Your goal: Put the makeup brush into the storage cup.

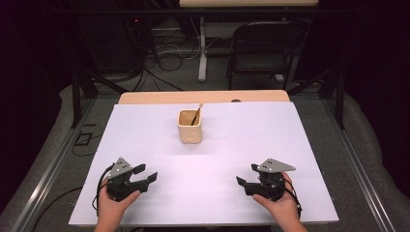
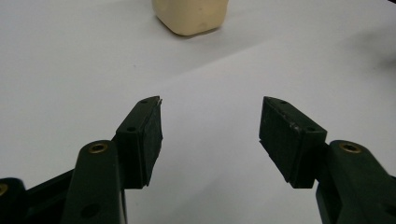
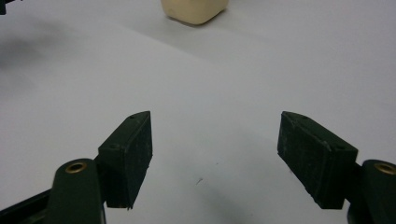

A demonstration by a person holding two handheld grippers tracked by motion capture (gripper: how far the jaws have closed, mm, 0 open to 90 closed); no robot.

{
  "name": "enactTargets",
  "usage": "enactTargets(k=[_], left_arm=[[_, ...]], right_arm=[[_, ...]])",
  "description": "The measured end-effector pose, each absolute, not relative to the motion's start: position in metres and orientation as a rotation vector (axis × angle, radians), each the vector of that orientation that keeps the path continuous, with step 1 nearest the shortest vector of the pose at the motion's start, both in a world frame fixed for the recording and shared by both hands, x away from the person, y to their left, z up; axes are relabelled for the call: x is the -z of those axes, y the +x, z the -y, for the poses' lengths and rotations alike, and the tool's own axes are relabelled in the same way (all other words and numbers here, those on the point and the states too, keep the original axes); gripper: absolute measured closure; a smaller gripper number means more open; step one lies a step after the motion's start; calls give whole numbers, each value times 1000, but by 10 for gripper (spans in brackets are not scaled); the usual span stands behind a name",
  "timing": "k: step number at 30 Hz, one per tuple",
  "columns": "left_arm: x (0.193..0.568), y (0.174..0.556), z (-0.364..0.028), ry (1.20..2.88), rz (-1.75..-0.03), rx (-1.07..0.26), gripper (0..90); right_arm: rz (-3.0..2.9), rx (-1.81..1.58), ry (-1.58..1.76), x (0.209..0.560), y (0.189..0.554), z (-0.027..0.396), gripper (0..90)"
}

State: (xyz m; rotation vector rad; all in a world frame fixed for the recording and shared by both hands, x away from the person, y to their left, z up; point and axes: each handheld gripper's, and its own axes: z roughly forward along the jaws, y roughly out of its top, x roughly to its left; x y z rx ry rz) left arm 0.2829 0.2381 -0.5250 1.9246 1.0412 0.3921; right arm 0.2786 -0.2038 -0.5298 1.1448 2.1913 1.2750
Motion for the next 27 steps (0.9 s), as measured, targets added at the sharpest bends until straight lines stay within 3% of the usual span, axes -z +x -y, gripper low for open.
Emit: enactTargets(k=[27], left_arm=[[527, 281, -241, 1917, -1049, -410, 389]], right_arm=[[-2120, -1244, 1149, 538, 269, 212, 263]])
